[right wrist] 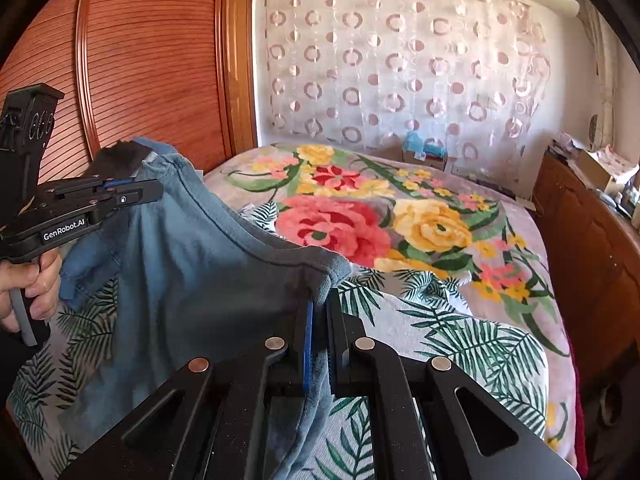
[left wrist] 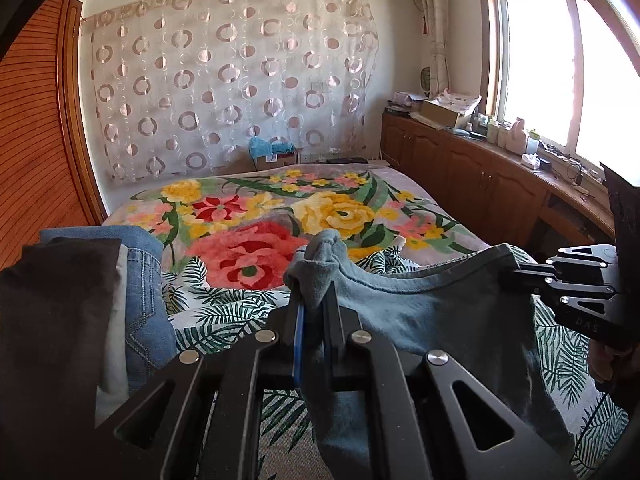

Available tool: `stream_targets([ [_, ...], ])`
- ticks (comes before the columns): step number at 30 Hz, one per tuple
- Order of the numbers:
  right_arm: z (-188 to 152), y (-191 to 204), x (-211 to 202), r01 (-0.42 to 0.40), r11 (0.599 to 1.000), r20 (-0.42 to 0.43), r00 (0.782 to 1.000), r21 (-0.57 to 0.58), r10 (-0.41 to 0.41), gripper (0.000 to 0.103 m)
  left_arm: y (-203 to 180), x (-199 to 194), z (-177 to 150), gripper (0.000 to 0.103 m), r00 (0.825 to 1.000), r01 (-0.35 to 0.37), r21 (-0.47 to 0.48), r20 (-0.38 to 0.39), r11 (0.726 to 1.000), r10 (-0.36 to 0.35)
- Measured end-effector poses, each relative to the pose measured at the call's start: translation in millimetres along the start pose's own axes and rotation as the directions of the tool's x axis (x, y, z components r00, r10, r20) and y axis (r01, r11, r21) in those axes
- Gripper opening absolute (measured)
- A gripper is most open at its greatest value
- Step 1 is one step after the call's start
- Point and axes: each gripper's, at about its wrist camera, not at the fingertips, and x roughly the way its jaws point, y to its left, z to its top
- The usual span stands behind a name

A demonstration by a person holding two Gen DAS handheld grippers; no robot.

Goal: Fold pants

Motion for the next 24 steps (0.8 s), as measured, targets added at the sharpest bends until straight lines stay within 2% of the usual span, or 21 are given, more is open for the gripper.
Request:
stream_targets([
  [6,3.2,-5.4,32.4,0.005,1.0,-0.072,0.997,0.027,-0.003,0.005,1.9,15.4,-4.5,0.008,0.999,0.002,-0.011,-0.047,1.0,-0.002],
  [12,8.7,-1.3,40.9,0.009,0.999,-0.116,0.993,0.035,-0.005,0.005,-4.0,24.6,-2.6,0.009,0.997,0.005,0.007,-0.079,1.0,-0.004],
  [15,8.9,-3.1,45.1,0.002,0.999,-0.135,0.991,0.048,0.004,0.005,-6.0,25.4,-4.6,0.024,0.994,0.022,0.004,-0.103,1.0,-0.021],
  [17,10.4,-3.6,45.2,-0.007,0.999,-0.141,0.99,0.052,0.014,0.005,-8.9,19.8,-5.6,0.04,0.994,0.032,0.008,-0.101,0.999,-0.031],
  [18,12.4,-2.7,44.9,-0.002,0.999,-0.145,0.989,0.048,0.009,0.005,-10.3,15.9,-6.0,0.044,0.994,0.038,0.009,-0.098,0.999,-0.036],
  [22,12.6,-2.3,40.4,0.001,0.999,-0.14,0.99,0.046,0.006,0.005,-13.1,7.4,-9.1,0.048,0.991,0.052,0.014,-0.124,0.999,-0.049],
  [23,13.4,-1.3,37.5,0.001,0.999,-0.138,0.99,0.046,0.005,0.009,-14.9,4.9,-12.4,0.055,0.989,0.059,0.014,-0.138,0.998,-0.057],
  [24,10.5,-2.0,36.7,0.009,0.999,-0.136,0.991,0.046,-0.003,0.019,-16.4,1.9,-14.9,0.061,0.987,0.069,0.01,-0.143,0.998,-0.067],
])
